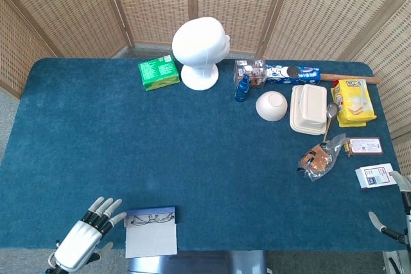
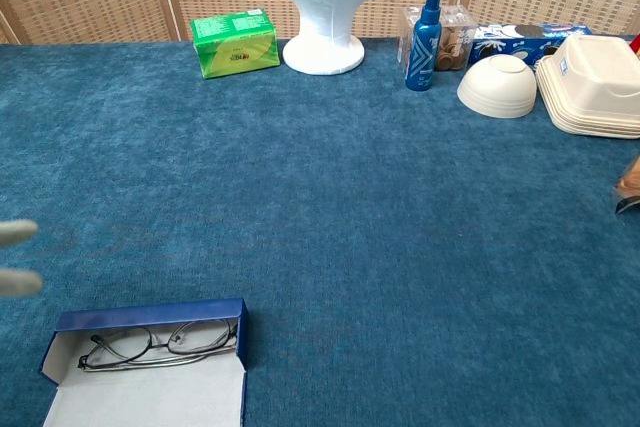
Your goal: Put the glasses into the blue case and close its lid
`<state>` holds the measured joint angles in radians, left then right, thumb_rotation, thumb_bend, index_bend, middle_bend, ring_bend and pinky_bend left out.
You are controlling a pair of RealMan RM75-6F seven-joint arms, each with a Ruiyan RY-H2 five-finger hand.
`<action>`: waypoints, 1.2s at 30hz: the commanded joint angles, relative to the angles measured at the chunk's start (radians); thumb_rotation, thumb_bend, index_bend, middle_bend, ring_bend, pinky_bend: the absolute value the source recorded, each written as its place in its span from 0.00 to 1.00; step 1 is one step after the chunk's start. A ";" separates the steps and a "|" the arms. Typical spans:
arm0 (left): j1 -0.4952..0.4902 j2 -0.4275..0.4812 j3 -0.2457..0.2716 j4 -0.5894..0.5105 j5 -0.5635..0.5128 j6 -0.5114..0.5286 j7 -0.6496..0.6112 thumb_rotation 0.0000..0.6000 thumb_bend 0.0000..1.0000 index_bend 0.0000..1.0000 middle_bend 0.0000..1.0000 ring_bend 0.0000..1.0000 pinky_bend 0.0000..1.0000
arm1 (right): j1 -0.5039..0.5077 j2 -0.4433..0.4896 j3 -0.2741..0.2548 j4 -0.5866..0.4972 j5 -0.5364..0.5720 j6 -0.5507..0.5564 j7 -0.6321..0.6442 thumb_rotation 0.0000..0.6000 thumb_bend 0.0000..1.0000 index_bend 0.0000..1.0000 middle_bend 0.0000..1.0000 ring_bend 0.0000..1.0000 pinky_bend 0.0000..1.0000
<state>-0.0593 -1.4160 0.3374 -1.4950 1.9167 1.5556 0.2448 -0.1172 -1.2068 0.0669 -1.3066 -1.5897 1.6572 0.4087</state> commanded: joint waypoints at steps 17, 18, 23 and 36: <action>0.123 -0.119 0.015 0.282 0.107 0.099 0.048 1.00 0.24 0.32 0.04 0.00 0.00 | 0.005 -0.007 -0.029 0.043 -0.025 0.030 0.046 0.95 0.23 0.00 0.12 0.00 0.17; 0.124 -0.124 0.015 0.292 0.111 0.097 0.049 1.00 0.24 0.32 0.05 0.00 0.00 | 0.005 -0.007 -0.030 0.045 -0.025 0.031 0.048 0.95 0.23 0.00 0.12 0.00 0.17; 0.124 -0.153 0.016 0.352 0.131 0.093 0.032 1.00 0.24 0.30 0.05 0.00 0.00 | 0.000 -0.009 -0.032 0.060 -0.020 0.041 0.066 0.94 0.23 0.00 0.12 0.00 0.17; 0.138 -0.239 0.009 0.522 0.186 0.132 0.076 1.00 0.24 0.19 0.03 0.00 0.00 | -0.013 -0.014 -0.034 0.101 -0.010 0.068 0.109 0.94 0.23 0.00 0.12 0.00 0.17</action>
<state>0.0759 -1.6483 0.3456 -0.9807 2.0993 1.6832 0.3218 -0.1297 -1.2204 0.0328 -1.2061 -1.5998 1.7247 0.5176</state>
